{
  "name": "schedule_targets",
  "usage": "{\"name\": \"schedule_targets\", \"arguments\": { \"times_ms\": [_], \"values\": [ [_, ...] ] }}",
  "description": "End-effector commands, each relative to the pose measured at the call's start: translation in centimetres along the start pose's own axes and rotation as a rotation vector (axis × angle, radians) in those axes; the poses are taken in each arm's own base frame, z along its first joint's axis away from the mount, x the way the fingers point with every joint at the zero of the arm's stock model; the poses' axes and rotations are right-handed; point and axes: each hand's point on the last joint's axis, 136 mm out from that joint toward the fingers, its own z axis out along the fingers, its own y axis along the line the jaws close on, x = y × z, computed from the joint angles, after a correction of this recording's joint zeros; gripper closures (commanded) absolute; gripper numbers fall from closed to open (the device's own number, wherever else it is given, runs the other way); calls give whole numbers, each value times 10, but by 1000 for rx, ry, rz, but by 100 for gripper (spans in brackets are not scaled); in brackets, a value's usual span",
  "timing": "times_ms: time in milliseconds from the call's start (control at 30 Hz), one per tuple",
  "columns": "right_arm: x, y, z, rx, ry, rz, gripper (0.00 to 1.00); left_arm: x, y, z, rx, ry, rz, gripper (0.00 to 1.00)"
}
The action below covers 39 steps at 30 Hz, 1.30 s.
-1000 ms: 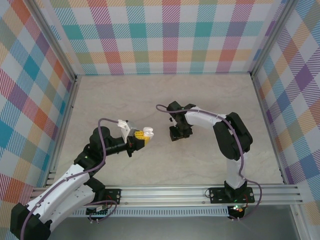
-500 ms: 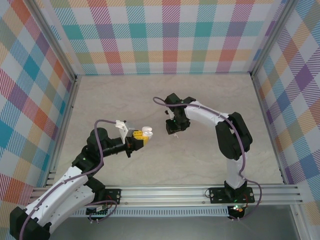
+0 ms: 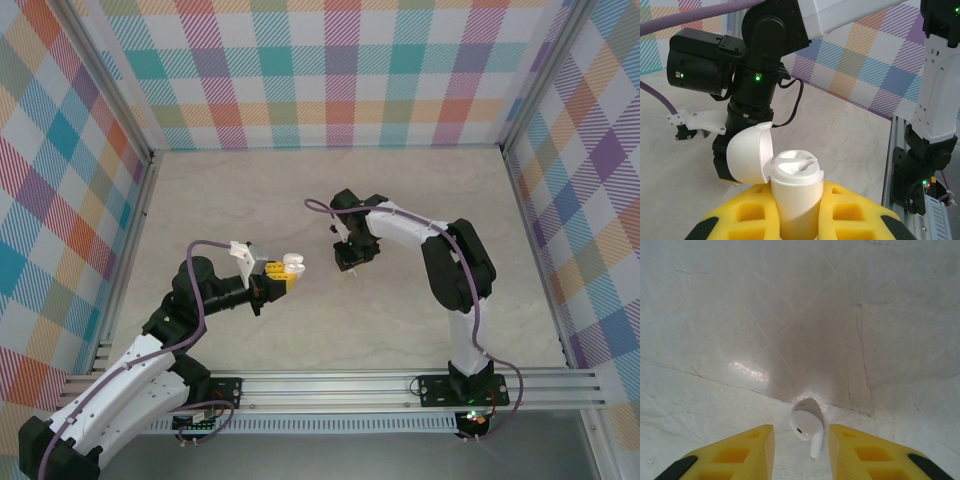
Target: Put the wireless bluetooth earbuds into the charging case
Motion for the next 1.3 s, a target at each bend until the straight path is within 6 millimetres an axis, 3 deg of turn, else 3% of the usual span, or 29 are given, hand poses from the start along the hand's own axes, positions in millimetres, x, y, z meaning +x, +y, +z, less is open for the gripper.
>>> {"name": "schedule_targets", "arguments": {
  "times_ms": [0,600,767,1000,1267],
  "values": [
    [4,-6,7,17,27,-16,66,-3,-4,-2,8,-8,16,100],
    [8,-7,27,6,65,-23,71,-4,-4,-3,1,-7,14,100],
    [10,-7,26,9,64,-22,79,-5,-4,-3,1,-8,16,100],
    [4,-6,8,0,16,-10,82,-6,-3,-2,3,-17,16,100],
    [-6,-6,-29,-64,-88,65,82,-11,-5,2,28,-47,19,100]
  ]
}}
